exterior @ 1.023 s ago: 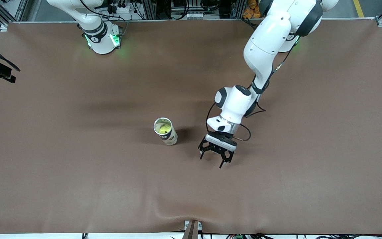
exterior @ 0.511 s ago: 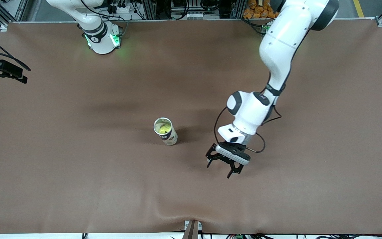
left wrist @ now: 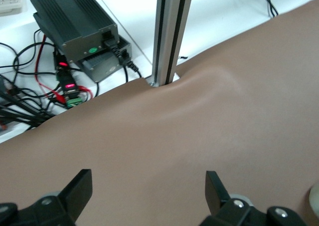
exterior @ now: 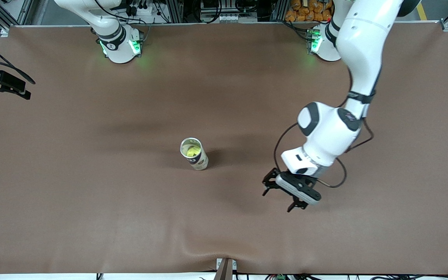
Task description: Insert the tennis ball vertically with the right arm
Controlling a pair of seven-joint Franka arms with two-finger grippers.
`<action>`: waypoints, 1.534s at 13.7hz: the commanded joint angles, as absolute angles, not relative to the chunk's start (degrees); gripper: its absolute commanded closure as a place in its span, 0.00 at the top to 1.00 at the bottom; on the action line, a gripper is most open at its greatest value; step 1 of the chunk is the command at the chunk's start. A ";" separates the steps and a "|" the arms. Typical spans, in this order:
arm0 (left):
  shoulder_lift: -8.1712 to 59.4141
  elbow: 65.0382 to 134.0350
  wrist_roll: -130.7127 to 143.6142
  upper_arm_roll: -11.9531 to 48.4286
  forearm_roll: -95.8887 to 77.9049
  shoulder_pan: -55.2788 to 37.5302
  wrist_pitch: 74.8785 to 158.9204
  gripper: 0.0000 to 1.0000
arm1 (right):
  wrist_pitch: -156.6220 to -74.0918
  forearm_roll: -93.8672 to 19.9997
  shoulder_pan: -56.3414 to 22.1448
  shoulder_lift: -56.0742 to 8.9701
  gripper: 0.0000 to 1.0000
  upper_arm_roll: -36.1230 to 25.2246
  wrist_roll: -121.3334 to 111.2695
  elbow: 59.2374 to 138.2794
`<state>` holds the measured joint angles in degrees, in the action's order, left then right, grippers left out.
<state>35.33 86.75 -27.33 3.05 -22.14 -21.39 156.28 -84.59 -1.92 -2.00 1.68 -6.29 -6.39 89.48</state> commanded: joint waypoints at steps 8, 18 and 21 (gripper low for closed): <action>22.42 85.25 -26.98 -1.49 -8.37 -17.76 124.65 1.00 | -82.18 -0.62 -2.55 1.58 1.00 -6.24 -6.06 85.08; 12.31 85.25 -20.16 -1.23 -6.24 -8.26 101.44 1.00 | -82.27 0.79 0.61 1.58 1.00 -6.42 -6.59 84.90; 11.34 85.17 -12.76 -1.58 -5.89 -8.00 98.62 1.00 | -82.27 0.62 0.18 1.58 1.00 -6.07 -6.42 84.38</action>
